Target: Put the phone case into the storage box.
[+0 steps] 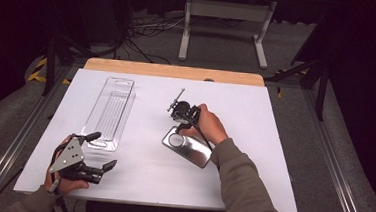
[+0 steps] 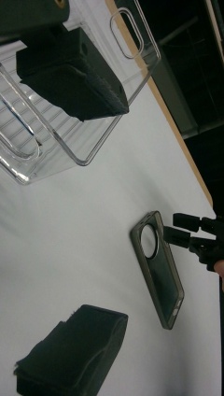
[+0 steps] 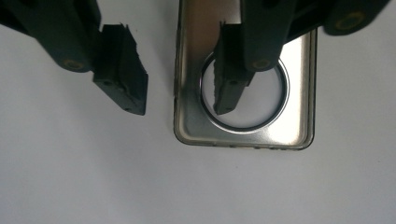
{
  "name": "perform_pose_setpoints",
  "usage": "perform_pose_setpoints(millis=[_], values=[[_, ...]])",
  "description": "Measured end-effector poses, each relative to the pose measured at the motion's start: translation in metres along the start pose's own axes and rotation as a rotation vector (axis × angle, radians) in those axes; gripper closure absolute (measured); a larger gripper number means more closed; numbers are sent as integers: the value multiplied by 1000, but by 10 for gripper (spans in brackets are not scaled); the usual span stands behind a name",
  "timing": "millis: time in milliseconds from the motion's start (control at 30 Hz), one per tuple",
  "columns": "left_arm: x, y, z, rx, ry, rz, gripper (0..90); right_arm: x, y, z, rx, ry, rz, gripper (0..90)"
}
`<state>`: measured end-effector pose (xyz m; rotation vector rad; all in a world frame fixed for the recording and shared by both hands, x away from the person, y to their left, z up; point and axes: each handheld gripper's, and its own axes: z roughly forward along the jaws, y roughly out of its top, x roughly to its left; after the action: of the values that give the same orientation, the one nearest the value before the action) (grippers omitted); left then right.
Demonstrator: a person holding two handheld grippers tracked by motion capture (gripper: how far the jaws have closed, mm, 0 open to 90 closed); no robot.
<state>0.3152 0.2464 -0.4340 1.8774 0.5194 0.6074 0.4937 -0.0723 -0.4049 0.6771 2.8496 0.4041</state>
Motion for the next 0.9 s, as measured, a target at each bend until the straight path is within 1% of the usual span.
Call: perform_pose_setpoints(millis=[33, 67, 100, 133, 167, 200, 233, 267, 333, 367, 400, 433, 467, 500, 533, 567, 600, 633, 700, 733, 800, 900], values=[[0, 0, 1, 0, -6, 4, 42, 0, 3, 3, 7, 10, 0, 638], [0, 0, 1, 0, -6, 4, 43, 0, 3, 3, 7, 10, 0, 638], [-1, 0, 1, 4, -7, 8, 43, 0, 5, 4, 16, 20, -8, 660], [-1, 0, 1, 5, -9, 10, 43, 1, 6, 5, 20, 19, -12, 671], [-2, 0, 2, 0, -10, 0, 43, 0, 9, 6, 26, 26, -19, 695], [-1, 0, 2, 1, -10, 6, 43, 1, 11, 8, 27, 34, -20, 709], [-2, 0, 2, 1, -13, 1, 42, 1, 13, 9, 40, 35, -32, 713], [-1, 0, 2, 4, -12, 7, 43, 1, 14, 11, 49, 27, -32, 727], [-1, 0, 2, 8, -11, 11, 43, 0, 17, 14, 86, 18, -37, 757], [-2, -1, 2, 7, -12, 1, 43, 1, 17, 16, 91, 11, -31, 762], [-2, -1, 2, 6, -12, 0, 43, 0, 18, 18, 97, 8, -35, 769], [-2, -1, 2, 6, -14, -1, 43, 0, 18, 18, 98, 8, -34, 777], [-1, -1, 2, 9, -11, 7, 43, -1, 19, 19, 98, 12, -33, 794], [-1, -1, 2, 10, -14, -3, 42, -1, 19, 20, 88, 11, -33, 824], [-1, -1, 3, 11, -15, -5, 43, -1, 19, 20, 87, 6, -36, 846], [-1, -1, 3, 15, -14, 2, 43, -2, 19, 20, 88, 1, -31, 868], [-1, -1, 3, 14, -14, -5, 43, -3, 19, 21, 94, -1, -31, 876], [-1, -1, 3, 18, -18, 5, 43, -3, 18, 22, 90, -7, -29, 875], [0, -1, 4, 21, -17, 7, 43, -3, 19, 22, 95, -9, -31, 881], [-1, -1, 4, 21, -19, 1, 44, -2, 19, 22, 94, -11, -39, 888], [-1, -1, 4, 25, -23, 5, 44, -1, 19, 22, 97, -14, -46, 890], [-2, -1, 5, 26, -27, -5, 45, -1, 18, 20, 81, -15, -46, 893]])
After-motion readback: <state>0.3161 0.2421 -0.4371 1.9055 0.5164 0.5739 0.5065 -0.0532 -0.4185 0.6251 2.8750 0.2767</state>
